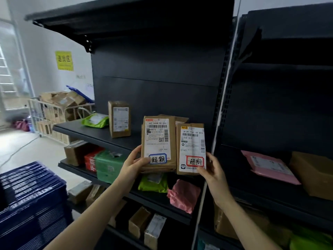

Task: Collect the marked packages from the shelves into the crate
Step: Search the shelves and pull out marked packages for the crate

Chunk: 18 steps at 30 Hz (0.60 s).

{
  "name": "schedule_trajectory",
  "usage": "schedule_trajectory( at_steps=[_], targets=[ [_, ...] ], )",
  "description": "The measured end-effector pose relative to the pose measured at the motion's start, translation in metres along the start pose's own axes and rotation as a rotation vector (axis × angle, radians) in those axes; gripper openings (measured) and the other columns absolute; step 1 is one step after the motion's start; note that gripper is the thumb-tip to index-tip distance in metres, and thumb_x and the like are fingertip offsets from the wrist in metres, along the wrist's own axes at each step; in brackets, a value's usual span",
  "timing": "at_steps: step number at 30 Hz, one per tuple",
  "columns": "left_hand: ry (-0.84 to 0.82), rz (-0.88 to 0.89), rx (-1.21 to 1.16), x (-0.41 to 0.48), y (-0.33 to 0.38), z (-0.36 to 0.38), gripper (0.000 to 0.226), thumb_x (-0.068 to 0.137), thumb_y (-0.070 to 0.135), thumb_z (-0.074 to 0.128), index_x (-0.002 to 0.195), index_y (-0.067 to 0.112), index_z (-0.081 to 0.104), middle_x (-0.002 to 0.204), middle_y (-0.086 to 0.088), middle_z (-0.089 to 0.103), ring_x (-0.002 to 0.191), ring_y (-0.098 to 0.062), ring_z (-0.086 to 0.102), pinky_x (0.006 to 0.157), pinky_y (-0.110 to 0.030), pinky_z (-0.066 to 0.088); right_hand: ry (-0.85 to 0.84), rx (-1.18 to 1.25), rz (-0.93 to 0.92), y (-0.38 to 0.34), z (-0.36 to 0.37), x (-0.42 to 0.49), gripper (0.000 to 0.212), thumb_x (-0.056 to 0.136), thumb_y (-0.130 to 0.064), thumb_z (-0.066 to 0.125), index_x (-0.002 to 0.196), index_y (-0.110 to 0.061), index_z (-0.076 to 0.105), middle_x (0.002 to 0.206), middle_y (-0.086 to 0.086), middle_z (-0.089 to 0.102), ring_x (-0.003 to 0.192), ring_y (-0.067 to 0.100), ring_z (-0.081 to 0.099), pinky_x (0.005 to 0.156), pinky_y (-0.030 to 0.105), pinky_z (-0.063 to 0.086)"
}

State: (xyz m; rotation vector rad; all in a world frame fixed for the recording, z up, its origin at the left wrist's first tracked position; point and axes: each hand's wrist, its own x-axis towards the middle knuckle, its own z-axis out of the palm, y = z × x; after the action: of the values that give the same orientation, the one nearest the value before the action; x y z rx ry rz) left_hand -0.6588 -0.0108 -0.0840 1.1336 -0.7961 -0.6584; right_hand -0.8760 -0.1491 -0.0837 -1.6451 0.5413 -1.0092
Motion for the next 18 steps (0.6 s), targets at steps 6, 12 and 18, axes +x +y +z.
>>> schedule_trajectory(
  at_steps=[6, 12, 18],
  targets=[
    [0.107, 0.019, -0.01, -0.034, 0.027, -0.086, 0.057, 0.078, 0.015, 0.067, 0.13, 0.026, 0.047, 0.101, -0.005, 0.075, 0.091, -0.022, 0.07, 0.083, -0.038, 0.054, -0.104, 0.019, -0.021, -0.012, 0.09, -0.002, 0.041, 0.085, -0.02, 0.063, 0.105, -0.053, 0.049, 0.101, -0.028, 0.064, 0.098, -0.013, 0.057, 0.074, 0.013, 0.047],
    [0.2, 0.015, 0.023, -0.089, 0.061, -0.194, 0.06, 0.072, 0.022, 0.066, 0.13, 0.024, 0.048, 0.109, -0.005, 0.072, 0.099, -0.022, 0.069, 0.08, -0.034, 0.057, -0.204, 0.065, -0.022, -0.023, 0.21, -0.019, 0.042, 0.084, -0.017, 0.064, 0.111, -0.044, 0.047, 0.114, -0.018, 0.059, 0.112, 0.006, 0.053, 0.096, 0.031, 0.043],
    [0.3, 0.0, 0.08, -0.155, 0.094, -0.312, 0.046, 0.078, 0.023, 0.065, 0.122, 0.03, 0.054, 0.109, -0.002, 0.073, 0.093, -0.018, 0.071, 0.068, -0.024, 0.056, -0.325, 0.106, -0.003, -0.031, 0.342, -0.048, 0.042, 0.085, -0.018, 0.064, 0.111, -0.046, 0.046, 0.116, -0.012, 0.057, 0.11, 0.007, 0.05, 0.09, 0.025, 0.038]
  ],
)
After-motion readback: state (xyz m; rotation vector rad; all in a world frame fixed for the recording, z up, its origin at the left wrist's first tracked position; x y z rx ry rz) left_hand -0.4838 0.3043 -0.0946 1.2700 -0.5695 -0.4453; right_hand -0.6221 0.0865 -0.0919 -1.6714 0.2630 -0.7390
